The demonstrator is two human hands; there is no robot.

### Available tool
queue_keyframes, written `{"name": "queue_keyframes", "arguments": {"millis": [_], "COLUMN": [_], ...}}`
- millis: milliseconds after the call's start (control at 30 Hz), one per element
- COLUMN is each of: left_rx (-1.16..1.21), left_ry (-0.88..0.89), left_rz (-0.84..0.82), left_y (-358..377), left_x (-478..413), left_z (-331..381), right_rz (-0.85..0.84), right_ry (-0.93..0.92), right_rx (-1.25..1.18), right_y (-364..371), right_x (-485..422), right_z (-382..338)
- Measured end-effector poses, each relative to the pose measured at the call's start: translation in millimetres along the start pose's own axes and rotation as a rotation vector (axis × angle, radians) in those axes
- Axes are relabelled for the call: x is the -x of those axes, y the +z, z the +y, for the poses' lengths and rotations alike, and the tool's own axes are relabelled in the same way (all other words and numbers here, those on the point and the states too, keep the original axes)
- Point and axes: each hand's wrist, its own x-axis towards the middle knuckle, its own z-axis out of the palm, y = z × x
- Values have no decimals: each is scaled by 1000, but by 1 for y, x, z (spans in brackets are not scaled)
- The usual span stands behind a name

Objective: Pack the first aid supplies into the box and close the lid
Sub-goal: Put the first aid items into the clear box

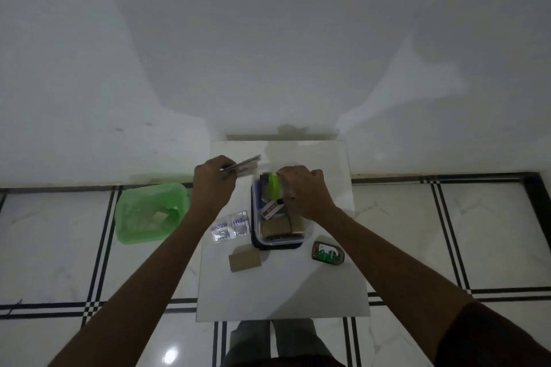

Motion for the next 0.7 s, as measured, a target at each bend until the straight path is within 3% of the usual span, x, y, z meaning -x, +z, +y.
{"name": "queue_keyframes", "arguments": {"millis": [133,400,567,700], "left_rx": [-32,-237,-249,-546], "left_ry": [83,-79,-49,57], "left_rz": [-98,-42,-64,-163], "left_y": [16,56,77,85], "left_x": [0,32,49,44], "left_z": [11,19,16,7], "right_rz": [109,232,250,247], "right_ry": [13,60,56,56], "right_rx": [77,147,170,194], "right_y": [16,20,22,26], "right_x": [7,14,13,12], "right_z": [0,3,2,5]}}
